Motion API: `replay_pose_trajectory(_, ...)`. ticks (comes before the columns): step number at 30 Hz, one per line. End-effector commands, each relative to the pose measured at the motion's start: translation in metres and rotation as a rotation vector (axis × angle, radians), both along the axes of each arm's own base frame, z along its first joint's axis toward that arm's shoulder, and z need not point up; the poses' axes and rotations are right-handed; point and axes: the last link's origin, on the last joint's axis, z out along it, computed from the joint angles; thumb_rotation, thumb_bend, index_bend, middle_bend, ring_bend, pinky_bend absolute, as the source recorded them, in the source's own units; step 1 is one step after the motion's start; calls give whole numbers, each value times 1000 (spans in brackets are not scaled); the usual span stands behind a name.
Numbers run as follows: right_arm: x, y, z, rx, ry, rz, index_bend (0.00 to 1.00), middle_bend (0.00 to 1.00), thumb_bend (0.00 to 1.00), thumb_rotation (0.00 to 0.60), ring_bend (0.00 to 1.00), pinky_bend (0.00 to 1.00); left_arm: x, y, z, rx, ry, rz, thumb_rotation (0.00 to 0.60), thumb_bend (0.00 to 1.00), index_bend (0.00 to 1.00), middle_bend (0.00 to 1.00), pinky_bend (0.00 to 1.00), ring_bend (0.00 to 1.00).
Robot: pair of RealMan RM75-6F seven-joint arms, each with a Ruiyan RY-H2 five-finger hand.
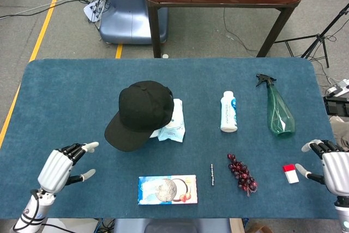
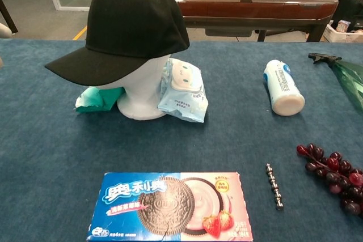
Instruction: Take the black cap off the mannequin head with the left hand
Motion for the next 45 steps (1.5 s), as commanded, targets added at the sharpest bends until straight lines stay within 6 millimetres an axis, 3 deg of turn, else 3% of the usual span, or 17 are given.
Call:
replay_pose_trajectory(1, -1, -1, -1, 6, 0, -3, 489, 476, 50, 600, 398, 563, 10, 13, -13, 34, 9, -68, 600, 0, 272, 464, 704, 471)
replay_pose_trajectory(12, -3, -4, -3, 27, 1, -16, 489, 476, 50, 600, 398, 563, 23, 36, -30, 69, 34, -88, 600, 0, 282, 469, 708, 475)
replay_pose_trajectory(23, -3, -6, -4, 36, -1, -21, 489, 476, 50, 600, 398, 563, 39, 50, -42, 97, 11, -112, 600, 0, 305, 497, 725, 500)
replay_pose_trajectory(36, -4, -7, -4, 44, -3, -24, 488, 476, 50, 600, 398, 563, 44, 62, -54, 101, 25, -75, 600, 0, 315, 509, 731, 507)
replay_pose_trajectory(45, -5, -7, -5, 49, -2, -27, 488, 476, 49, 600, 398, 563, 51, 69, -58, 91, -81, -25, 600, 0, 331, 524, 743, 525)
